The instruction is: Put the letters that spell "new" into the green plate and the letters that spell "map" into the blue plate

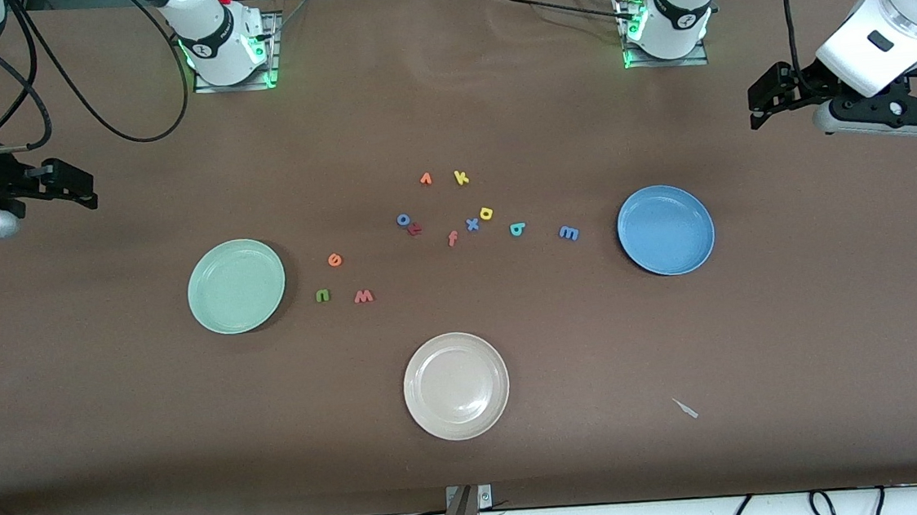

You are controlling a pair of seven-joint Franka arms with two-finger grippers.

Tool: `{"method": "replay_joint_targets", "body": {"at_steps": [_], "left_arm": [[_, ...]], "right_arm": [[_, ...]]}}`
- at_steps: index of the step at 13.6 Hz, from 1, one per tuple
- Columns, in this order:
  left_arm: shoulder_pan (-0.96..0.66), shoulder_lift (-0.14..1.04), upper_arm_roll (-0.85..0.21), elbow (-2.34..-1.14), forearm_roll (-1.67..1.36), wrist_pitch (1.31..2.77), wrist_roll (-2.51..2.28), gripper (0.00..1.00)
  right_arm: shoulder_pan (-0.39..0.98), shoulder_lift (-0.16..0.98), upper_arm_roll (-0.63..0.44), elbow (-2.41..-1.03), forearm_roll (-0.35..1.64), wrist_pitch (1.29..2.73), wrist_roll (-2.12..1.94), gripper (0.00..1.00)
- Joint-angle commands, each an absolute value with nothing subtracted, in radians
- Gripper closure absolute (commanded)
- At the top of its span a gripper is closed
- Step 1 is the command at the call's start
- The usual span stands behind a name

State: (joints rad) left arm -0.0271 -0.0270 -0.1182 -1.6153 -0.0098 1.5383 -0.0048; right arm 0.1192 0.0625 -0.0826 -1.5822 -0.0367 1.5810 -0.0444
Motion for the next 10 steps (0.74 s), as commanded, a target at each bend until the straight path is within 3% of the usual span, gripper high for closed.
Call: {"method": "replay_joint_targets", "body": {"at_steps": [1, 10], "left_arm": [[-0.026, -0.014, -0.12, -1.583, -0.021, 1.514, 0.003, 0.0], [-0.028, -0.014, -0.12, -1.583, -0.02, 1.514, 0.005, 0.0]], "right_arm": [[0.115, 0.072, -0.086, -1.563, -0.043, 1.56, -0.049, 0.0], [0.114, 0.074, -0.087, -1.56, -0.037, 1.562, -0.043, 0.0]]}}
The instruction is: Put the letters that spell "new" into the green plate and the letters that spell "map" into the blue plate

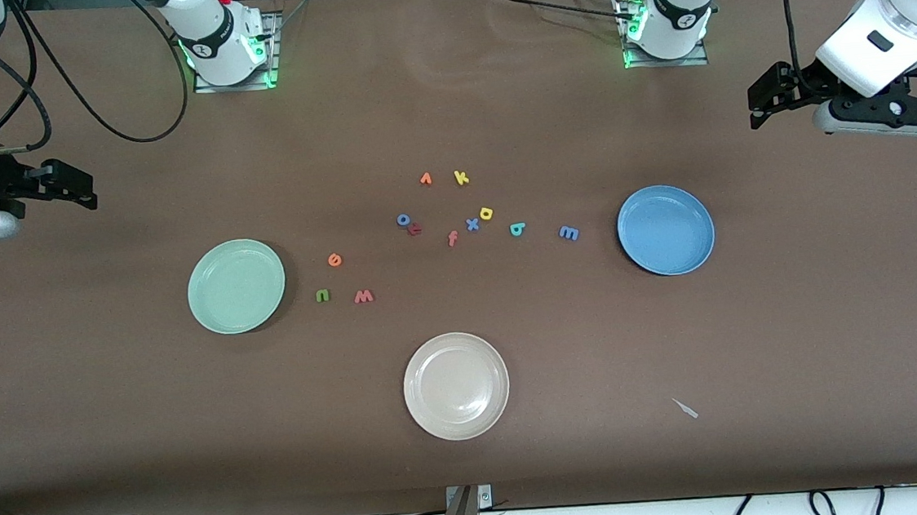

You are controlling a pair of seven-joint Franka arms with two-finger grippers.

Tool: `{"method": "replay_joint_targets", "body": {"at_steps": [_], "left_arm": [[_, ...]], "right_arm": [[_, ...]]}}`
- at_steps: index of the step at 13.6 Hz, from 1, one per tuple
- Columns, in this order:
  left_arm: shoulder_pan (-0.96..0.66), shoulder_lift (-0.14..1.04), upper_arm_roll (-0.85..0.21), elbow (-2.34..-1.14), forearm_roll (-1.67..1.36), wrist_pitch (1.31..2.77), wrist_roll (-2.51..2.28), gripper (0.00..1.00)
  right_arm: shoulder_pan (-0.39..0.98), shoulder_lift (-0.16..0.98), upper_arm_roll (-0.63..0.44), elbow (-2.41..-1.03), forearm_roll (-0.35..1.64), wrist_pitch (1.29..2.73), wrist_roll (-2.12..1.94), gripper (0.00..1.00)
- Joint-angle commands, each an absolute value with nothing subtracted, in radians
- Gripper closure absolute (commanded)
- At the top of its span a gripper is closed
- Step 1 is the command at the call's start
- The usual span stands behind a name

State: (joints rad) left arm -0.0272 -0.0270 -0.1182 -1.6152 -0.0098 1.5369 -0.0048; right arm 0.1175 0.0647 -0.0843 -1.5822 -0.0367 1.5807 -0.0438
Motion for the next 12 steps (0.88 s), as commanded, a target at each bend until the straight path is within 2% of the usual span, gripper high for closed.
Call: {"method": "replay_joint_targets", "body": {"at_steps": [1, 12], "left_arm": [[-0.026, -0.014, -0.12, -1.583, -0.02, 1.514, 0.005, 0.0], [-0.028, -0.014, -0.121, -1.583, -0.02, 1.514, 0.005, 0.0]], "right_arm": [[0.115, 0.072, -0.086, -1.559, -0.035, 1.56, -0.04, 0.0], [0.124, 0.071, -0.078, -1.56, -0.032, 1.555, -0.04, 0.0]]}}
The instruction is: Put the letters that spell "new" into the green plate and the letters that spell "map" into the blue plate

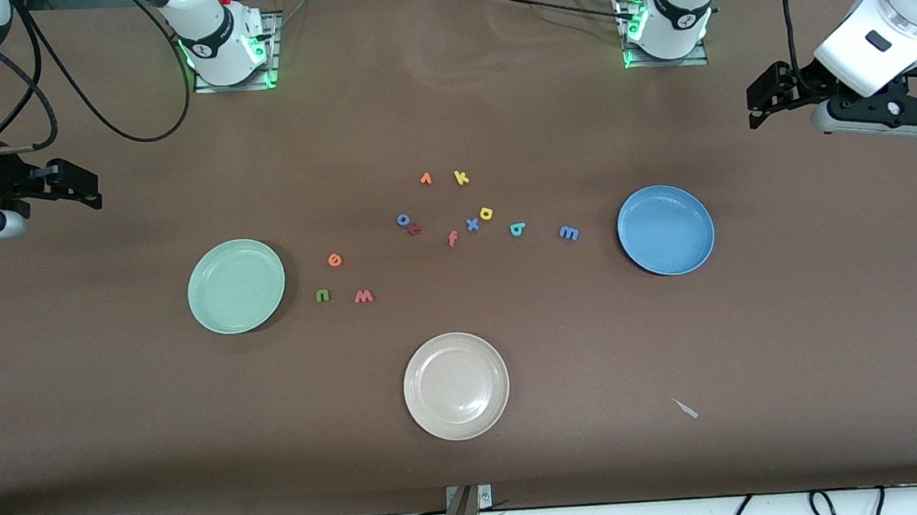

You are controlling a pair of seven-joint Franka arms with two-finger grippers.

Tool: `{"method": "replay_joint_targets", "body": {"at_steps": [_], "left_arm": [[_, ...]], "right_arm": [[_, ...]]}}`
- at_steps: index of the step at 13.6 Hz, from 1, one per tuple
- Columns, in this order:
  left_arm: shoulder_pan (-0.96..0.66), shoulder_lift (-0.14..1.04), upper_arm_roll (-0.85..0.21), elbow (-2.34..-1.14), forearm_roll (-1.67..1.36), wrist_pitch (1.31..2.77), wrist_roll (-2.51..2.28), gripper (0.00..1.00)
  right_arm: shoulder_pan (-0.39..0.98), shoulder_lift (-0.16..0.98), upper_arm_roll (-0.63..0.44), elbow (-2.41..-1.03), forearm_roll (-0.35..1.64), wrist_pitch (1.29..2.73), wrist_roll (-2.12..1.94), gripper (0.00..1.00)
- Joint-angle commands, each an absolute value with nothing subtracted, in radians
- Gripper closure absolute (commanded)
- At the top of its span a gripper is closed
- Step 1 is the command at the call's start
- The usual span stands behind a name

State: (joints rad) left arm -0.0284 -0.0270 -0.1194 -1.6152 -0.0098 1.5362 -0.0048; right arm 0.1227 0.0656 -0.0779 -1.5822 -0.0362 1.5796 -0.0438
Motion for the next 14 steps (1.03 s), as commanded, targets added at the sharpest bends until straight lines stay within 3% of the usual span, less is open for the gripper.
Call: {"method": "replay_joint_targets", "body": {"at_steps": [1, 14], "left_arm": [[-0.028, -0.014, -0.121, -1.583, -0.02, 1.514, 0.005, 0.0], [-0.028, -0.014, -0.12, -1.583, -0.02, 1.514, 0.005, 0.0]], "right_arm": [[0.124, 0.072, -0.078, -1.56, -0.032, 1.555, -0.04, 0.0], [0.121, 0.074, -0.083, -1.562, -0.015, 1.555, -0.04, 0.0]]}}
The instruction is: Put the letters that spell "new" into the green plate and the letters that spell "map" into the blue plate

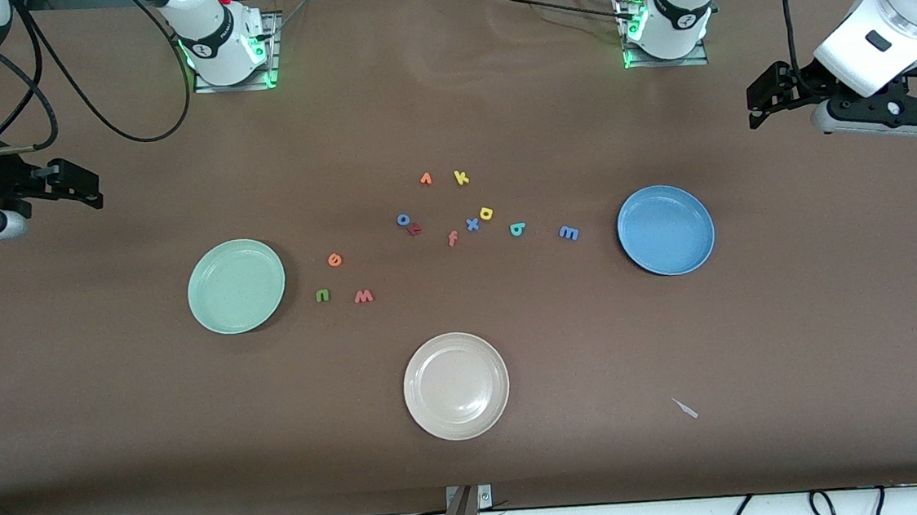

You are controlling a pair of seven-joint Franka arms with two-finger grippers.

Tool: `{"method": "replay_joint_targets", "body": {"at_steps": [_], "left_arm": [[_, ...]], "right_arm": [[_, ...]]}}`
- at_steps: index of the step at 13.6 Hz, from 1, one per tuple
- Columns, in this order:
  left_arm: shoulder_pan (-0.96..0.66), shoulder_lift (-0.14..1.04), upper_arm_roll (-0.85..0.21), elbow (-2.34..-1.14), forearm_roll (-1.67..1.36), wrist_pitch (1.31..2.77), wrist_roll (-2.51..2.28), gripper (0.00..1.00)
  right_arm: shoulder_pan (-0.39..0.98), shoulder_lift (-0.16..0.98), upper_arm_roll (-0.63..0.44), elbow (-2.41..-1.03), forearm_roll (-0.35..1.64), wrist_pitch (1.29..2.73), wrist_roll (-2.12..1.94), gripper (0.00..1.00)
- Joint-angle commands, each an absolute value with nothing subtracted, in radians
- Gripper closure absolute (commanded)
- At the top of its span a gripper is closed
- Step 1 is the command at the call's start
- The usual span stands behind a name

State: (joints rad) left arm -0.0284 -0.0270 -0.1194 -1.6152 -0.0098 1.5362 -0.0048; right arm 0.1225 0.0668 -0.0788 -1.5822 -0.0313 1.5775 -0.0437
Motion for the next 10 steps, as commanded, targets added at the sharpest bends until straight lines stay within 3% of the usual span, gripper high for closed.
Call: {"method": "replay_joint_targets", "body": {"at_steps": [1, 10], "left_arm": [[-0.028, -0.014, -0.12, -1.583, -0.02, 1.514, 0.005, 0.0], [-0.028, -0.014, -0.12, -1.583, -0.02, 1.506, 0.005, 0.0]], "right_arm": [[0.121, 0.074, -0.083, -1.562, -0.015, 1.555, -0.04, 0.0], [0.117, 0.074, -0.086, -1.565, -0.008, 1.557, -0.04, 0.0]]}}
